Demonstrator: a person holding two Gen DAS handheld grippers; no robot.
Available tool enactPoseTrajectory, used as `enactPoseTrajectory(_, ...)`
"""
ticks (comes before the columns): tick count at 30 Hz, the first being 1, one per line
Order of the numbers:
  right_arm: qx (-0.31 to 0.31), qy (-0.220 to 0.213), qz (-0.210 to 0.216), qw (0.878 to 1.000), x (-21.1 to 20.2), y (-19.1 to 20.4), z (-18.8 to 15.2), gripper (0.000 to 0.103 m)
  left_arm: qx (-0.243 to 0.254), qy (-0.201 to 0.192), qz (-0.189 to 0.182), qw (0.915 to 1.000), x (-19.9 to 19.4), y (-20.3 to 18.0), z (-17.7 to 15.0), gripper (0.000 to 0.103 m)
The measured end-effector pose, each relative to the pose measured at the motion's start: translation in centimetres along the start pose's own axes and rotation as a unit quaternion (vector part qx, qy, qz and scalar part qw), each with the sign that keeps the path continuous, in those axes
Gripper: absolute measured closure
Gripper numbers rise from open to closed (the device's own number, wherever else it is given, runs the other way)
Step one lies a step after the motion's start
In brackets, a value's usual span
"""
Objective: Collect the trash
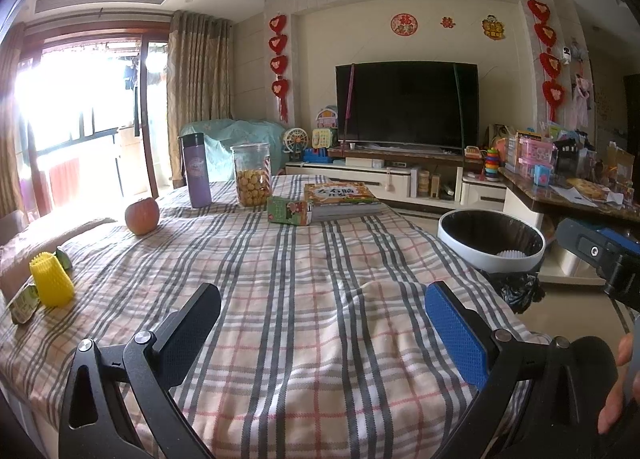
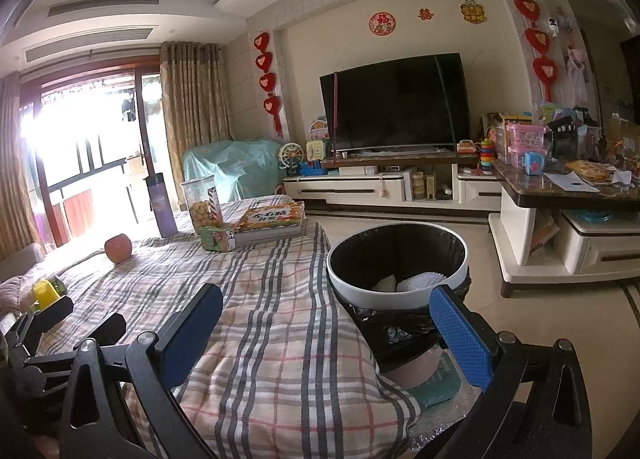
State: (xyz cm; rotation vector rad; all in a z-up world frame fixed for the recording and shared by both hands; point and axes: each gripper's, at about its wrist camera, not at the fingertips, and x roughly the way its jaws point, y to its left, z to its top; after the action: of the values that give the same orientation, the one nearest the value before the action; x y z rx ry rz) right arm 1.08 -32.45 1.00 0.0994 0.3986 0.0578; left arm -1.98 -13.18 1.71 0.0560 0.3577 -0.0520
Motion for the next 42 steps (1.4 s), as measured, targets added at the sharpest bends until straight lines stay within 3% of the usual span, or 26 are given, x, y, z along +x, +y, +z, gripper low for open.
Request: enactPoseTrajectory(42,0.005,0.001,0.007,1.000,0.04,0.69,0.02,0.000,0.005,0.007,-0.005,1.0000,0.53,0.02,-0.60,0.000)
